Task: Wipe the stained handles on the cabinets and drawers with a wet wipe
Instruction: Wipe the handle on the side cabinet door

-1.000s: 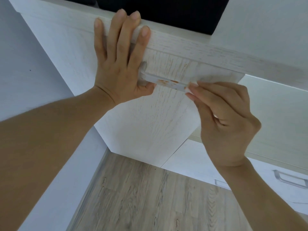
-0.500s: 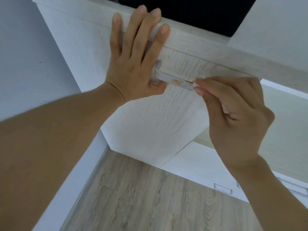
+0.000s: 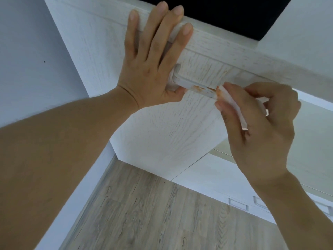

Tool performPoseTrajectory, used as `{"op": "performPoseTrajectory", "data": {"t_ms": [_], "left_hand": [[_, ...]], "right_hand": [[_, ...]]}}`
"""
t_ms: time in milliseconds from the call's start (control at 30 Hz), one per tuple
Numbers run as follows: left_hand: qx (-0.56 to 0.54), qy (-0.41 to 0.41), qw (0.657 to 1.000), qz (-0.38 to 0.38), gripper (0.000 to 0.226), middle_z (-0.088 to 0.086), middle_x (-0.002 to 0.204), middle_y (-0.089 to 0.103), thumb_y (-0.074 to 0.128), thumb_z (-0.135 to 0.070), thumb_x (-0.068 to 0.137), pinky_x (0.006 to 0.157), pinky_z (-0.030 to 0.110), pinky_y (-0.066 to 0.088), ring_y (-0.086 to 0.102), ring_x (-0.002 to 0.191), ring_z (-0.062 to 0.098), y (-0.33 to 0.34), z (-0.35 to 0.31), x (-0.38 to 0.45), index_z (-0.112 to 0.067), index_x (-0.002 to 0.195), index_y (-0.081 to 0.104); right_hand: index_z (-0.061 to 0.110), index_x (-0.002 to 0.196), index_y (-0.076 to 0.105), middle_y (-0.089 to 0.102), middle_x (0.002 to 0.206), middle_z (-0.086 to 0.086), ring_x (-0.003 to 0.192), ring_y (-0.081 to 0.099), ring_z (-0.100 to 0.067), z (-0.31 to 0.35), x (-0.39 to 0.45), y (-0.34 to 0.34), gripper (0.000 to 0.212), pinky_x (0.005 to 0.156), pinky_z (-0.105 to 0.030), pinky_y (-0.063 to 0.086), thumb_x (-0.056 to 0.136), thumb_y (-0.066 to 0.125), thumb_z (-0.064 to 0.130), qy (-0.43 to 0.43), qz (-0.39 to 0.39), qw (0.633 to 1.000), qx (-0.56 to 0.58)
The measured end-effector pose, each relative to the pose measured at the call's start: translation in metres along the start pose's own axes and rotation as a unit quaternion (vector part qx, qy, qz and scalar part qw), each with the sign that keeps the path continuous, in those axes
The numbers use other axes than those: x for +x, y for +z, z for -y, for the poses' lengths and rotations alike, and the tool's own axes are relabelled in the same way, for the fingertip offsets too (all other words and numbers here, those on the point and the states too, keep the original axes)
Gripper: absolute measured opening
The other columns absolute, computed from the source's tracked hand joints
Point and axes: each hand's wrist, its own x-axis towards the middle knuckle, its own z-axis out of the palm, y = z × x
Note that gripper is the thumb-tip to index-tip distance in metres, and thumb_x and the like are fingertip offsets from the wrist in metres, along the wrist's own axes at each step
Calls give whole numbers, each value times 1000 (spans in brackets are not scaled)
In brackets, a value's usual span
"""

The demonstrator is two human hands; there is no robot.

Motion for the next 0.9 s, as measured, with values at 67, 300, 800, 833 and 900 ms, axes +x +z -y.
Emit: {"op": "performPoseTrajectory", "data": {"t_ms": [67,300,800,833,900], "left_hand": [[-3,0,1000,-1,76,19,133,29,49,-62,84,103,59,23,33,124,38,0,-1,0,-7,131,27],[-6,-2,1000,-4,75,19,133,30,49,-63,84,103,58,23,34,124,38,-2,-2,2,-6,129,30],[-4,-3,1000,-14,76,19,134,31,47,-65,85,106,57,22,34,125,38,2,-3,0,-8,131,29],[-5,-4,1000,-14,75,19,134,31,46,-65,85,107,56,21,34,125,38,2,-2,1,-8,131,29],[-9,-8,1000,-14,73,19,134,31,46,-64,86,107,57,21,34,125,38,2,-1,1,-8,130,30]], "right_hand": [[-3,102,70,60,84,-24,82,43,-26,1,2,2,18,71,-35,39,94,62,10,-8,5,1000,14],[-6,95,71,60,78,-22,78,43,-26,0,4,2,12,70,-34,41,92,63,2,-23,3,1000,17],[-1,94,72,63,84,-16,82,45,-22,12,16,5,17,68,-33,43,93,60,10,0,36,997,64],[-1,93,72,64,83,-15,81,45,-22,13,16,6,16,67,-34,43,93,61,10,-4,40,997,67],[0,93,73,64,82,-15,81,49,-24,10,13,3,14,66,-37,46,93,63,9,-5,33,998,59]]}}
